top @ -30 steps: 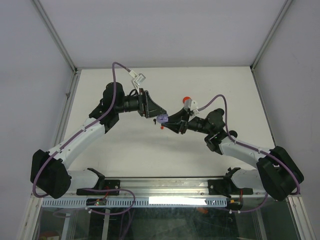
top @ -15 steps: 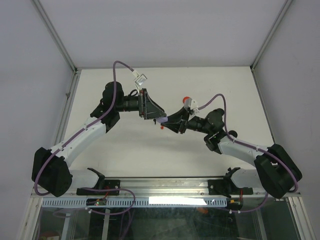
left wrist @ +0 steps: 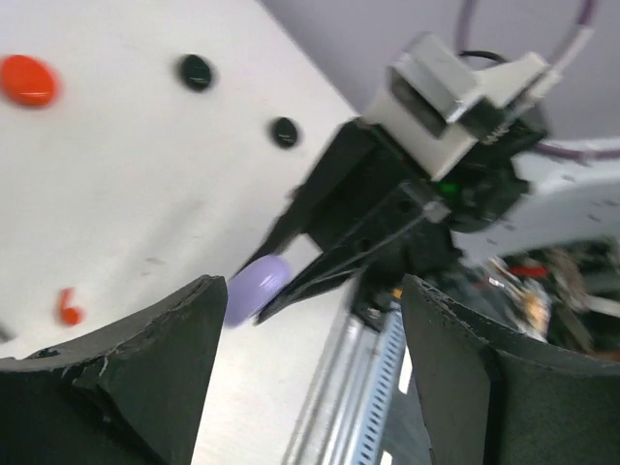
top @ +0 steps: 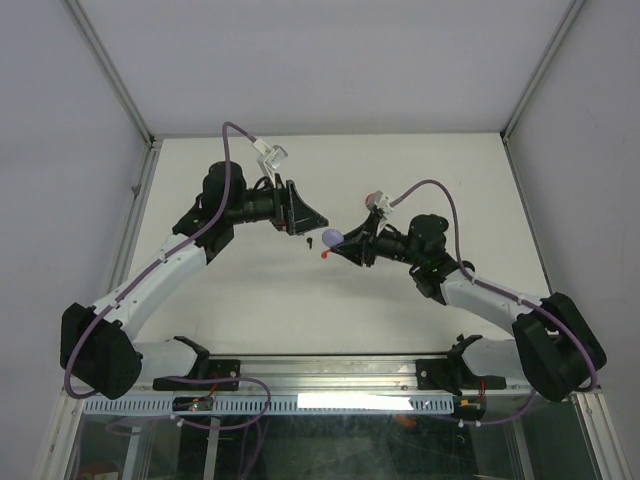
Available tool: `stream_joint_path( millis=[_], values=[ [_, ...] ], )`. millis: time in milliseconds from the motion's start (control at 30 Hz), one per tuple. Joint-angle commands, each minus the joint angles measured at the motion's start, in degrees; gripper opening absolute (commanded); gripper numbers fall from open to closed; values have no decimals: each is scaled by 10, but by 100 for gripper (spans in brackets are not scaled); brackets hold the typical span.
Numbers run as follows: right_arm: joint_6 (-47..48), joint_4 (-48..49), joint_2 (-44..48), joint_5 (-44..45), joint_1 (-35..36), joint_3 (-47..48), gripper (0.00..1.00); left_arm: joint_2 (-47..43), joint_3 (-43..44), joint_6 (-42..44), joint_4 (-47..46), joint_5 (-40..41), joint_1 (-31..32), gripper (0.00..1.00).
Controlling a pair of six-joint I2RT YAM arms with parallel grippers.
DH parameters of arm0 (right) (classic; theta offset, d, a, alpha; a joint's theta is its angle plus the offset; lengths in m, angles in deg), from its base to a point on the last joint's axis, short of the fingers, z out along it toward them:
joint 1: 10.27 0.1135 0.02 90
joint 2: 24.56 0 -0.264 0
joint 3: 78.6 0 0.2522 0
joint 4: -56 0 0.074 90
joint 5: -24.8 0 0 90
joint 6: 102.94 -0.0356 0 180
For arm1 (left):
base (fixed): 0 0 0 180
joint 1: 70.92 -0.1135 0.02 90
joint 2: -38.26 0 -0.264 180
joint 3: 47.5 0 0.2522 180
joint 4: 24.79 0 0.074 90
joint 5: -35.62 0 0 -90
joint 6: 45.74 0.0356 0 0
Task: Insert the wireless bluetooth earbuds into the charging case
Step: Place the charging case at the center of the board.
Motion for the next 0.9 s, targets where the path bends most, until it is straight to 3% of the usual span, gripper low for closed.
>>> stream_joint_path(
  millis=[0, 200, 367, 467, 600, 867],
  values=[
    [-11, -150, 34, 77, -27, 41, 0, -22, 47, 91, 147, 195, -22, 76],
    [-56, -289, 49, 182, -86, 50, 0, -30, 58, 149, 232, 366, -38, 85],
    [-119, -337, 34, 220, -168, 42, 0, -53, 41, 179, 243, 479, -46, 98],
    [-156, -346, 12, 231, -218, 40, 0, -66, 27, 192, 241, 548, -47, 99],
    [-197, -343, -23, 246, -278, 39, 0, -81, -6, 200, 219, 584, -50, 99],
    [-220, -342, -114, 269, -337, 76, 5, -95, -29, 200, 202, 541, -77, 99]
  ],
)
